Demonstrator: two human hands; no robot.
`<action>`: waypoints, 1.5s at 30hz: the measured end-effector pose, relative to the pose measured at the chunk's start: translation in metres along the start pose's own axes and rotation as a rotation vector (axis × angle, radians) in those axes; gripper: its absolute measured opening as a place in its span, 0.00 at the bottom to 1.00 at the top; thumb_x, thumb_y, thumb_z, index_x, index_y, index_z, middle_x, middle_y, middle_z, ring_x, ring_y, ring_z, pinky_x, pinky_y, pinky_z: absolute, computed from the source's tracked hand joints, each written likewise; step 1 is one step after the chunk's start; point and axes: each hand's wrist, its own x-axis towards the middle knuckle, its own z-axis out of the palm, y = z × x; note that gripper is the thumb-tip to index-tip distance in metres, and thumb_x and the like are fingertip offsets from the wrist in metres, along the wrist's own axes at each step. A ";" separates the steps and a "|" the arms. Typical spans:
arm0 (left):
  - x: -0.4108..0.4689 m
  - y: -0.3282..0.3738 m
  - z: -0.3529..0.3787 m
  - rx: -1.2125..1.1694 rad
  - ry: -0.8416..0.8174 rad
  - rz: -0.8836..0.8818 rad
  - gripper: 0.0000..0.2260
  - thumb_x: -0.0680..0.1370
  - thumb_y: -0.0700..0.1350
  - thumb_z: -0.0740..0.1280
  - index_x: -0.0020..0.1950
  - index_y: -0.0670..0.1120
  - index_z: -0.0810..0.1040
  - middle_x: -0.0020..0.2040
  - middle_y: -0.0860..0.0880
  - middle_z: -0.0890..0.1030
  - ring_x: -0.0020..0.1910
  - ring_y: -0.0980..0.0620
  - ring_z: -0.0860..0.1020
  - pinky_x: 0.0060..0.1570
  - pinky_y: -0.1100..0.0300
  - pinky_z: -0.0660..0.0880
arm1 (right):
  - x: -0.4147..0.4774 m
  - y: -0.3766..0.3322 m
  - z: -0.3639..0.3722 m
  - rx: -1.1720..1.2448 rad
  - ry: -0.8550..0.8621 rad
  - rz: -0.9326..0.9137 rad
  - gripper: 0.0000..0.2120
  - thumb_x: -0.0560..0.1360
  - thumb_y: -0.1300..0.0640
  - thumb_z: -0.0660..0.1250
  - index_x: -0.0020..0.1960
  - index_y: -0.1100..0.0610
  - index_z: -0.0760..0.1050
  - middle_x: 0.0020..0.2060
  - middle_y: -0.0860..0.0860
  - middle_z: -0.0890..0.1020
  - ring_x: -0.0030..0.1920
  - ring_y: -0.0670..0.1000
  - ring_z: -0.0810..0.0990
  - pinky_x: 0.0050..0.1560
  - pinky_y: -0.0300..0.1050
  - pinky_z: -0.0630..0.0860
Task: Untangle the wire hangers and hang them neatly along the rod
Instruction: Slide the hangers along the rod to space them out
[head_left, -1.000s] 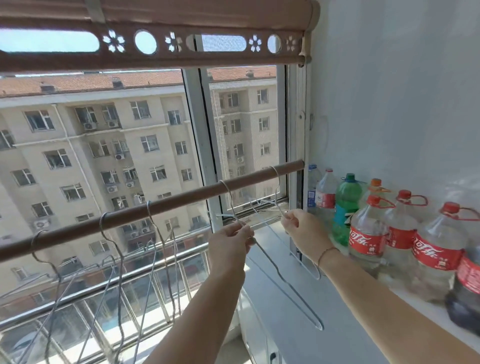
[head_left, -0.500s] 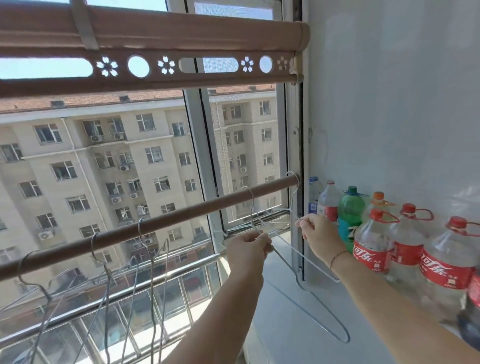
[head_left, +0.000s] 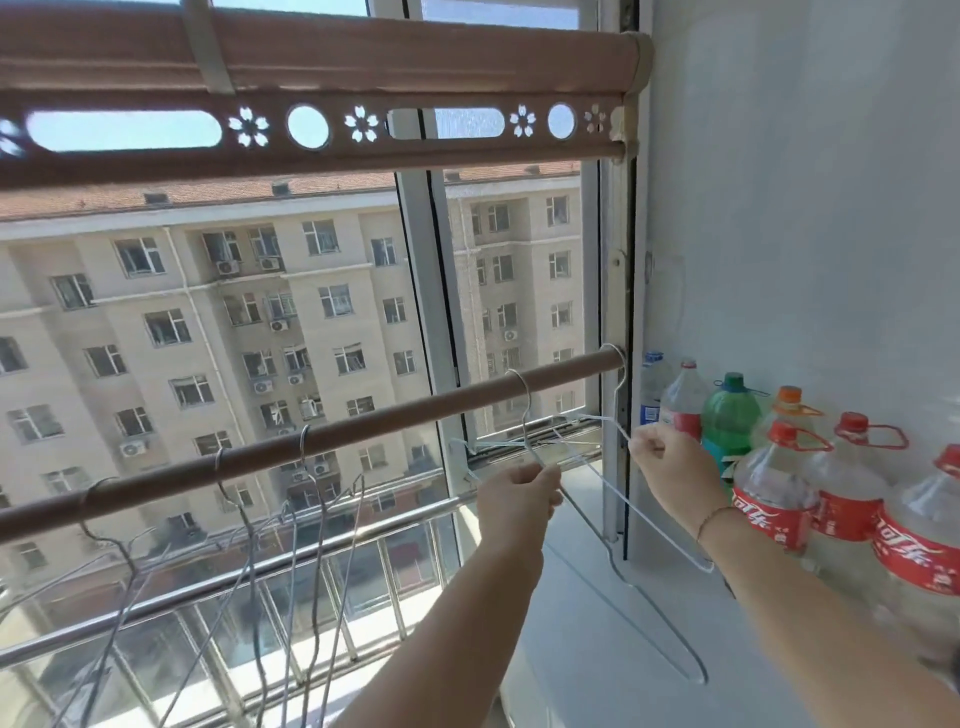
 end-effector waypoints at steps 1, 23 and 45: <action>-0.003 -0.001 -0.005 0.003 -0.009 0.006 0.08 0.75 0.40 0.69 0.36 0.47 0.79 0.35 0.45 0.78 0.37 0.49 0.75 0.41 0.59 0.72 | -0.003 -0.004 -0.005 -0.011 0.028 -0.014 0.12 0.78 0.57 0.59 0.57 0.61 0.75 0.47 0.54 0.79 0.48 0.53 0.77 0.50 0.43 0.72; -0.092 -0.015 -0.210 0.188 0.485 0.275 0.12 0.75 0.44 0.69 0.58 0.44 0.77 0.49 0.49 0.81 0.49 0.53 0.79 0.43 0.66 0.71 | -0.150 -0.163 0.122 0.539 -0.514 -0.052 0.11 0.73 0.51 0.68 0.50 0.58 0.76 0.42 0.51 0.81 0.41 0.46 0.78 0.39 0.32 0.72; -0.062 0.006 -0.161 -0.076 0.302 0.090 0.06 0.76 0.37 0.66 0.51 0.38 0.81 0.38 0.44 0.81 0.34 0.52 0.77 0.34 0.63 0.73 | -0.097 -0.120 0.091 0.596 -0.318 0.087 0.06 0.75 0.62 0.65 0.41 0.56 0.78 0.30 0.51 0.79 0.21 0.39 0.71 0.27 0.34 0.67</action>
